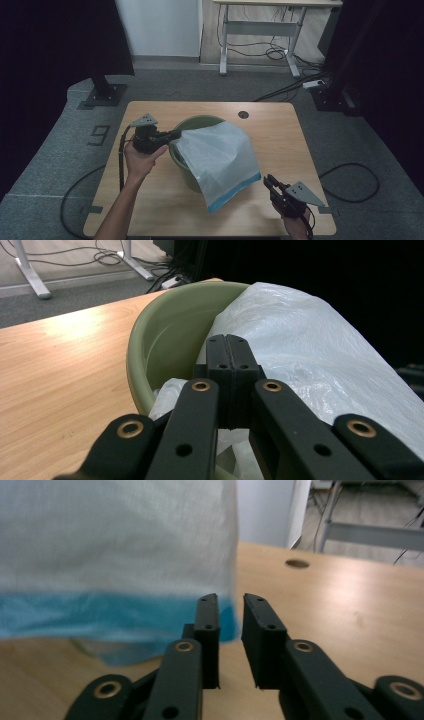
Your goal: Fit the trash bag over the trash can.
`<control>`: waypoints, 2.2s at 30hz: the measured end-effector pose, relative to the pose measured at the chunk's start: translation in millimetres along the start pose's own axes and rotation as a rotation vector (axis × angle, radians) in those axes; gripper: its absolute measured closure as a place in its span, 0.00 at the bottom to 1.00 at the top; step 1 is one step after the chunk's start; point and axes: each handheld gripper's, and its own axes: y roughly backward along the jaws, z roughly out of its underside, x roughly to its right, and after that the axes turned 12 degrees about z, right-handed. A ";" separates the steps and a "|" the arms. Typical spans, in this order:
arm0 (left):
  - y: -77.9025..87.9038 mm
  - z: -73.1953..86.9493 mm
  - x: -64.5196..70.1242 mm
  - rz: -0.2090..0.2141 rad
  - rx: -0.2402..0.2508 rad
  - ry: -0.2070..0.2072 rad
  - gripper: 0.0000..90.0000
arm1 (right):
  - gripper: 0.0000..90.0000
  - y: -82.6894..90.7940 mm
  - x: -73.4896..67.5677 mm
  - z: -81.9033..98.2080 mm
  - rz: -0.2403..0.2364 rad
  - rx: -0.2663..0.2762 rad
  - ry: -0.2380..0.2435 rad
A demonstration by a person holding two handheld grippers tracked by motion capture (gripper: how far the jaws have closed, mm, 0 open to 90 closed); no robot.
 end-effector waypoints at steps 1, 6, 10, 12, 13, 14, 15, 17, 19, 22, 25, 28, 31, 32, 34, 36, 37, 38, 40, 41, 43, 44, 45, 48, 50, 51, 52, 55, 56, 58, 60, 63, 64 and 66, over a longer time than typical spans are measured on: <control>-0.3 -0.1 -0.1 0.001 0.000 0.001 1.00 | 0.79 -0.6 -1.1 3.5 -0.003 -0.009 0.004; -1.8 -0.9 -3.2 0.002 -0.002 0.015 1.00 | 0.65 -5.9 -8.4 14.2 0.021 -0.049 0.042; -1.0 -1.4 -8.5 -0.001 -0.001 0.035 1.00 | 0.59 -13.3 -11.9 17.5 0.018 -0.073 0.049; -0.4 -1.3 -11.2 -0.003 -0.001 0.044 1.00 | 0.57 -16.6 -14.7 18.1 0.005 -0.077 0.050; -0.1 -1.2 -12.5 -0.004 0.000 0.047 1.00 | 0.56 -17.9 -16.5 18.3 -0.001 -0.077 0.049; 0.4 -1.1 -13.6 -0.004 0.001 0.052 1.00 | 0.55 -19.0 -18.6 18.4 -0.011 -0.080 0.047; 0.8 -1.0 -14.5 -0.004 0.002 0.055 1.00 | 0.53 -20.2 -20.9 18.6 -0.015 -0.080 0.050; 1.3 -0.8 -15.5 -0.005 0.001 0.057 1.00 | 0.52 -22.4 -24.6 18.2 -0.017 -0.078 0.056; 1.6 -0.6 -15.7 -0.006 0.001 0.057 1.00 | 0.52 -24.6 -26.5 16.4 -0.010 -0.063 0.052; 1.9 -0.4 -16.0 -0.004 0.001 0.058 1.00 | 0.54 -28.6 -26.7 11.8 0.005 -0.043 0.038; 2.8 -0.4 -16.6 -0.002 0.005 0.063 1.00 | 0.55 -35.2 -27.2 8.9 0.052 -0.050 0.053; 4.1 -0.2 -17.6 -0.003 0.003 0.065 1.00 | 0.56 -43.0 -27.0 9.5 0.066 -0.053 0.041; 6.6 0.5 -19.4 -0.007 0.006 0.069 1.00 | 0.56 -47.0 -25.7 7.7 0.079 -0.036 0.023; 7.7 0.8 -20.4 -0.008 0.008 0.072 1.00 | 0.56 -47.9 -24.6 6.7 0.085 -0.033 0.019; 9.5 1.5 -21.8 -0.010 0.011 0.078 1.00 | 0.56 -49.1 -19.7 4.9 0.093 -0.026 -0.004; 10.3 2.2 -23.1 -0.010 0.012 0.081 1.00 | 0.55 -49.0 -18.5 4.5 0.096 -0.024 -0.004; 10.4 2.7 -23.6 -0.008 0.013 0.083 1.00 | 0.55 -48.7 -17.4 4.0 0.098 -0.022 -0.005; 10.2 3.6 -24.4 -0.009 0.012 0.084 1.00 | 0.54 -47.3 -15.7 3.2 0.090 -0.013 -0.011; 10.0 3.9 -24.8 -0.007 0.012 0.086 1.00 | 0.54 -46.3 -15.1 2.7 0.090 -0.008 -0.009; 9.8 4.2 -24.9 -0.007 0.012 0.087 1.00 | 0.54 -45.3 -14.4 2.4 0.085 0.000 -0.011; 9.4 4.6 -25.1 -0.008 0.012 0.089 1.00 | 0.55 -43.6 -13.1 1.5 0.072 0.010 -0.017; 9.4 4.8 -25.2 -0.008 0.012 0.090 1.00 | 0.56 -43.1 -12.2 1.1 0.071 0.015 -0.020; 9.4 4.9 -25.3 -0.009 0.012 0.090 1.00 | 0.59 -42.5 -11.1 0.8 0.068 0.020 -0.024; 9.2 4.8 -24.6 -0.006 0.011 0.087 1.00 | 0.79 -39.5 -7.8 -0.8 0.042 0.050 -0.028; 8.8 4.7 -23.9 -0.004 0.011 0.085 1.00 | 0.85 -38.6 -7.3 -1.6 0.036 0.056 -0.029; 8.2 4.5 -23.1 -0.003 0.010 0.083 1.00 | 0.89 -37.8 -6.9 -2.6 0.033 0.062 -0.028; 7.4 4.4 -22.1 0.000 0.008 0.080 1.00 | 0.92 -36.8 -6.4 -3.7 0.034 0.066 -0.028; 4.1 3.3 -18.5 0.009 0.003 0.068 1.00 | 0.98 -31.6 -2.7 -10.0 0.071 0.091 -0.040; 3.0 2.6 -17.7 0.012 0.003 0.063 1.00 | 0.98 -29.3 -0.3 -13.4 0.080 0.101 -0.047; 0.4 0.8 -16.9 0.017 0.005 0.059 1.00 | 0.98 -24.2 4.2 -21.5 0.096 0.122 -0.058; -3.1 -1.8 -16.5 0.025 0.006 0.057 1.00 | 0.98 -18.7 8.8 -31.5 0.106 0.146 -0.063; -7.7 -5.9 -14.6 0.037 0.007 0.050 1.00 | 0.98 -9.3 14.6 -49.1 0.122 0.182 -0.066; -9.6 -7.6 -13.2 0.045 0.005 0.044 1.00 | 0.98 -6.2 15.8 -55.1 0.125 0.196 -0.065; -12.5 -9.6 -10.7 0.055 -0.007 0.036 1.00 | 0.98 -1.3 17.2 -66.9 0.128 0.218 -0.065</control>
